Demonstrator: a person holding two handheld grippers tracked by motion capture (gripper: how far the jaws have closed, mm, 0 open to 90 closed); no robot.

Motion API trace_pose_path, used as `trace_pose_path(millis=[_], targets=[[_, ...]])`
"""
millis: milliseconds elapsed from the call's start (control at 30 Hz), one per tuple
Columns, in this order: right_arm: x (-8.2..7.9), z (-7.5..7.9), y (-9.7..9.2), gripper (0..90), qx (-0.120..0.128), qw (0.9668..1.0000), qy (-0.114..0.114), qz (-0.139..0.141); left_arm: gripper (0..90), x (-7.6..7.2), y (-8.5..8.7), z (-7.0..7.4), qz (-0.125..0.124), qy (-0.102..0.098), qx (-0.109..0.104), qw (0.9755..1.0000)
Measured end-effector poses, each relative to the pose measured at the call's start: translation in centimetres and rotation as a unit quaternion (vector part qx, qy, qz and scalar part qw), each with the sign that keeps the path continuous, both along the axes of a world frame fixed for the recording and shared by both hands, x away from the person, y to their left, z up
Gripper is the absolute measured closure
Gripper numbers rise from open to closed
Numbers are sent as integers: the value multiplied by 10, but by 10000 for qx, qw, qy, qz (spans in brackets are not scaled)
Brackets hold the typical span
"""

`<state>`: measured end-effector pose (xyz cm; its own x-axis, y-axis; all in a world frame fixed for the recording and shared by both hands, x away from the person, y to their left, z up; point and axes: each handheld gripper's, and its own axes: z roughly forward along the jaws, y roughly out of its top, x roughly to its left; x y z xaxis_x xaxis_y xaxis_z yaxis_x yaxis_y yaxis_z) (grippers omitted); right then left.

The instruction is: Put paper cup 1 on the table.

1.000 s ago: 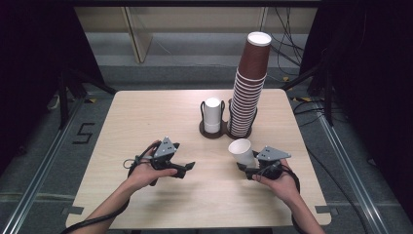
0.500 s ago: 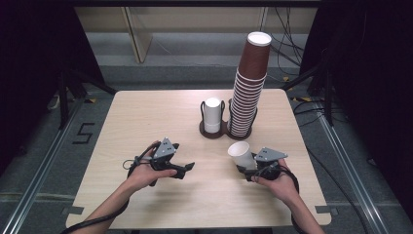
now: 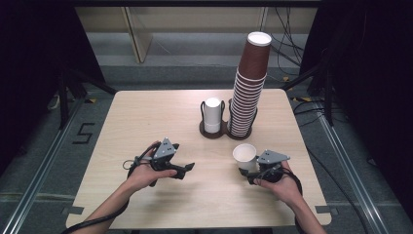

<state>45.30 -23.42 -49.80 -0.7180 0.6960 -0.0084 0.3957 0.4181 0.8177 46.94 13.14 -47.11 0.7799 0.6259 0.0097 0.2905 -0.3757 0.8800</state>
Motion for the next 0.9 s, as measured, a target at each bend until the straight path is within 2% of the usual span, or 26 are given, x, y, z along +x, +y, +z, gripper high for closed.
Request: trace_pose_path(millis=[33,200,267,300,333,400,467,533,633,700,733,767,800,900], targets=[[2,0,-2,291,-74,9999,-135,51,80,0,0,0,-15,6,0,10000],[-3,1,-4,226,-16,10000,17,-39,79,-1,-1,0,-13,4,4,10000],[-3,1,-5,187,-23,10000,-5,-42,78,-1,-1,0,-18,-5,49,10000],[-3,1,-6,175,-60,9999,-94,-23,78,-1,-1,0,-26,3,12,10000],[-4,2,-6,163,-31,10000,-69,-61,78,-1,-1,0,-28,5,13,10000],[-4,4,-7,157,-36,9999,-144,-87,78,-1,-1,0,-26,2,3,10000],[-6,7,-7,152,45,9999,-82,-124,77,-1,-1,0,-29,-2,4,10000],[-6,10,-9,147,-2,9997,-222,-107,76,-1,-1,0,-37,-8,-3,10000],[-8,15,-10,142,68,9997,-199,-111,75,-1,-1,-1,-63,-3,-44,10000],[-9,17,-11,130,41,9995,-283,-99,75,-1,0,0,-49,-10,-58,10000],[-11,18,-10,128,72,9998,-168,-108,75,-2,0,0,-12,-36,-50,10000],[-11,19,-10,121,67,9997,-205,-104,75,-2,0,0,-12,-44,-53,10000],[-13,20,-9,116,114,9997,-133,-146,75,-1,0,0,-12,-49,-54,10000],[-11,24,-12,103,7,9996,-273,-67,75,-2,1,1,-23,-37,-32,10000]])
